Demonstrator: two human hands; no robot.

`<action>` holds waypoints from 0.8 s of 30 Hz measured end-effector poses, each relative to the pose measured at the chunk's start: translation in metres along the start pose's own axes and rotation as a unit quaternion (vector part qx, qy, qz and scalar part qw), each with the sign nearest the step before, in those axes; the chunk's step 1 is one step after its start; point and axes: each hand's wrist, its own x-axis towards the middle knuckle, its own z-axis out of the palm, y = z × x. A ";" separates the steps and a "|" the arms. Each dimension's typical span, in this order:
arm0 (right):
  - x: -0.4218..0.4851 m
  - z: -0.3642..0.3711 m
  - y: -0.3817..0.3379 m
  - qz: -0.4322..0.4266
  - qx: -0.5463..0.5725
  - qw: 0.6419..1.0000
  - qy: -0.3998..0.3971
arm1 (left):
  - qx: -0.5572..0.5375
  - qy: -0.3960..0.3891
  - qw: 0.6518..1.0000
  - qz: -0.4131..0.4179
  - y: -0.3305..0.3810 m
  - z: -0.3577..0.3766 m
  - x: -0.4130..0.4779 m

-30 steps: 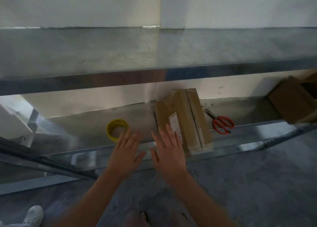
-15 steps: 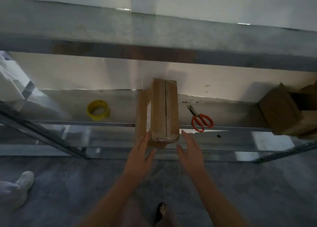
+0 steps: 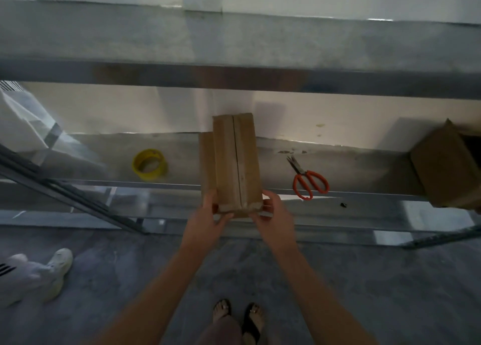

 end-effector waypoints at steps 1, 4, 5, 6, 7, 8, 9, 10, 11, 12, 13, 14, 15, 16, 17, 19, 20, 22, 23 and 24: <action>0.002 0.003 -0.002 -0.007 -0.015 1.000 0.008 | 0.005 0.008 1.000 0.006 0.000 0.001 0.002; 0.009 0.009 -0.006 -0.020 -0.035 0.999 0.016 | 0.038 0.027 0.998 0.041 0.004 -0.001 0.009; 0.011 0.010 -0.007 -0.013 -0.024 0.999 0.024 | 0.052 0.033 0.997 0.052 0.006 -0.003 0.012; 0.013 0.010 -0.009 -0.001 -0.007 0.999 0.034 | 0.066 0.034 0.995 0.061 0.008 -0.005 0.016; 0.014 0.011 -0.010 0.004 0.000 0.999 0.044 | 0.080 0.026 0.994 0.069 0.010 -0.007 0.021; 0.016 0.011 -0.011 -0.005 -0.009 0.999 0.049 | 0.091 0.013 0.993 0.073 0.011 -0.008 0.025; 0.017 0.012 -0.012 -0.027 -0.030 0.998 0.048 | 0.092 0.002 0.993 0.072 0.011 -0.009 0.028; 0.018 0.013 -0.013 -0.050 -0.047 0.997 0.045 | 0.083 0.000 0.994 0.069 0.010 -0.011 0.031; 0.019 0.014 -0.014 -0.067 -0.059 0.995 0.043 | 0.074 0.006 0.995 0.066 0.009 -0.011 0.033; 0.020 0.015 -0.015 -0.072 -0.066 0.994 0.042 | 0.068 0.016 0.996 0.062 0.008 -0.012 0.034; 0.020 0.018 -0.017 -0.067 -0.074 0.994 0.042 | 0.070 0.025 0.996 0.057 0.009 -0.013 0.035; 0.021 0.020 -0.019 -0.056 -0.082 0.994 0.041 | 0.076 0.028 0.995 0.053 0.010 -0.014 0.037; 0.022 0.021 -0.020 -0.049 -0.088 0.994 0.036 | 0.078 0.028 0.995 0.051 0.011 -0.014 0.038; 0.023 0.021 -0.021 -0.051 -0.089 0.994 0.024 | 0.067 0.023 0.996 0.050 0.012 -0.016 0.038; 0.024 0.018 -0.020 -0.059 -0.085 0.995 0.004 | 0.044 0.011 0.998 0.054 0.011 -0.019 0.038; 0.028 0.004 -0.017 -0.073 -0.086 0.992 -0.058 | 0.005 -0.042 0.995 0.086 0.002 -0.032 0.039; 0.030 -0.005 -0.016 -0.078 -0.100 0.987 -0.094 | 0.012 -0.081 0.991 0.109 -0.004 -0.041 0.041; 0.036 -0.022 -0.013 -0.093 -0.134 0.977 -0.140 | 0.054 -0.155 0.977 0.138 -0.012 -0.056 0.045; 0.039 -0.027 -0.014 -0.102 -0.141 0.974 -0.146 | 0.056 -0.175 0.973 0.142 -0.012 -0.060 0.048; 0.042 -0.029 -0.015 -0.110 -0.146 0.972 -0.147 | 0.041 -0.180 0.972 0.146 -0.010 -0.061 0.051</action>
